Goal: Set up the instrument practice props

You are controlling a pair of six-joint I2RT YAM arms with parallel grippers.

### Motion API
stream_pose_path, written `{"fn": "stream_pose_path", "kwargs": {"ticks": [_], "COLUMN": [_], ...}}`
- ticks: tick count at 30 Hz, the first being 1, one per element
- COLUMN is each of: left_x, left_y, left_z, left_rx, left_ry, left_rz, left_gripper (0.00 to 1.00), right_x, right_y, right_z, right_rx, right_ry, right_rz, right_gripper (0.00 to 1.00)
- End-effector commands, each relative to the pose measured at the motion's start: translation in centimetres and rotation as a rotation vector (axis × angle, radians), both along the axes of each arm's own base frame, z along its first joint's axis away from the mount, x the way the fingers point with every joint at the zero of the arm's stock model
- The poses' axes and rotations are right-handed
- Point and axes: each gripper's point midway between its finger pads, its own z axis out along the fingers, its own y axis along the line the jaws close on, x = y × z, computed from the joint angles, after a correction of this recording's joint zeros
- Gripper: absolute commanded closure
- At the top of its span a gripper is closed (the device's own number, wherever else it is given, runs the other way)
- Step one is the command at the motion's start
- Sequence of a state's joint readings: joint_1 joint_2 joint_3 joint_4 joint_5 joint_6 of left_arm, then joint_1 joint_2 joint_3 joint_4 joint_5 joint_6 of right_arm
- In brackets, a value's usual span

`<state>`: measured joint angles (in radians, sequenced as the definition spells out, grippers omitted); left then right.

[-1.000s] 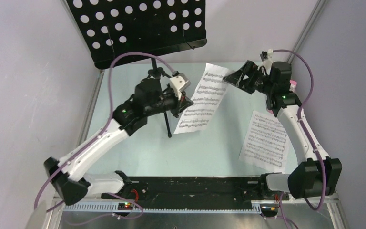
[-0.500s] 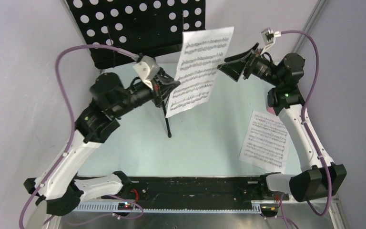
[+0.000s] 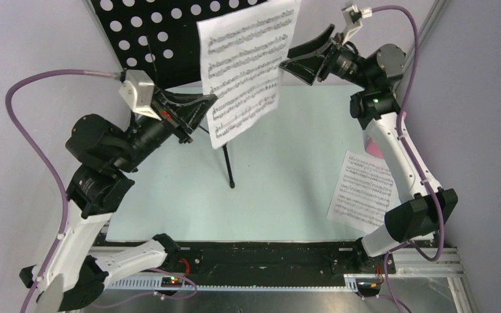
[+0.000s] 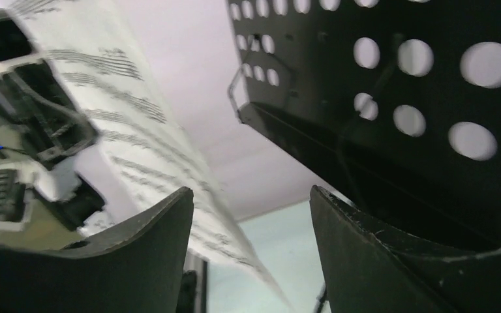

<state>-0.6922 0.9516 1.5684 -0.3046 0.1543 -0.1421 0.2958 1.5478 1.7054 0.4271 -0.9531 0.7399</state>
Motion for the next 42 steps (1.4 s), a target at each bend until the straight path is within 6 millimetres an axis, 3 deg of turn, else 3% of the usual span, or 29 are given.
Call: {"fn": "stream_pose_path", "kwargs": {"ticks": [1,3,7,12,13,16,21,25,27,31,33,37,42], "left_x": [0.7,0.6,0.4,0.3,0.4,0.6,1.1,1.5,1.7,2.4,2.6,2.9,2.9], "left_y": [1.5,1.6,2.1,2.4,2.4,2.7,3.2,3.5,3.6,4.4,5.0,6.2,6.9], "left_z": [1.8,2.0,2.5,2.7,2.6,2.4,2.0,1.7,1.6,1.3,0.8,-0.5,-0.5], "left_rx": [-0.14,-0.158,-0.188,-0.204,-0.205,-0.21,-0.21,-0.209,-0.208,-0.2,-0.186,-0.164,-0.154], "left_ry": [0.019,0.027,0.034,0.045,0.048,0.056,0.063,0.069,0.068,0.058,0.052,0.056,0.048], "left_rz": [0.04,0.024,0.017,0.002,0.001,0.014,0.041,0.061,0.072,0.124,0.156,0.217,0.248], "left_gripper": [1.0,1.0,1.0,1.0,1.0,1.0,1.0,1.0,1.0,1.0,1.0,1.0,1.0], "right_x": [-3.0,-3.4,-4.1,-2.7,-2.9,-2.0,-2.2,-1.9,-1.5,-0.5,-0.3,-0.4,-0.6], "right_y": [1.3,1.8,2.3,4.0,4.0,5.0,6.1,7.1,7.5,7.7,7.6,7.7,7.9], "right_z": [2.3,2.6,4.3,4.9,5.7,5.6,6.3,6.2,6.1,6.0,5.8,5.0,5.0], "right_rx": [0.044,0.061,0.098,0.101,0.108,0.108,0.116,0.104,0.098,0.102,0.105,0.115,0.116], "right_ry": [-0.071,-0.079,-0.107,-0.091,-0.109,-0.081,-0.086,-0.078,-0.073,-0.05,-0.043,-0.022,-0.026], "right_rz": [0.177,0.233,0.302,0.315,0.314,0.319,0.344,0.334,0.316,0.264,0.259,0.271,0.289], "right_gripper": [0.25,0.2,0.22,0.25,0.26,0.34,0.43,0.43,0.47,0.72,0.77,0.77,0.75]}}
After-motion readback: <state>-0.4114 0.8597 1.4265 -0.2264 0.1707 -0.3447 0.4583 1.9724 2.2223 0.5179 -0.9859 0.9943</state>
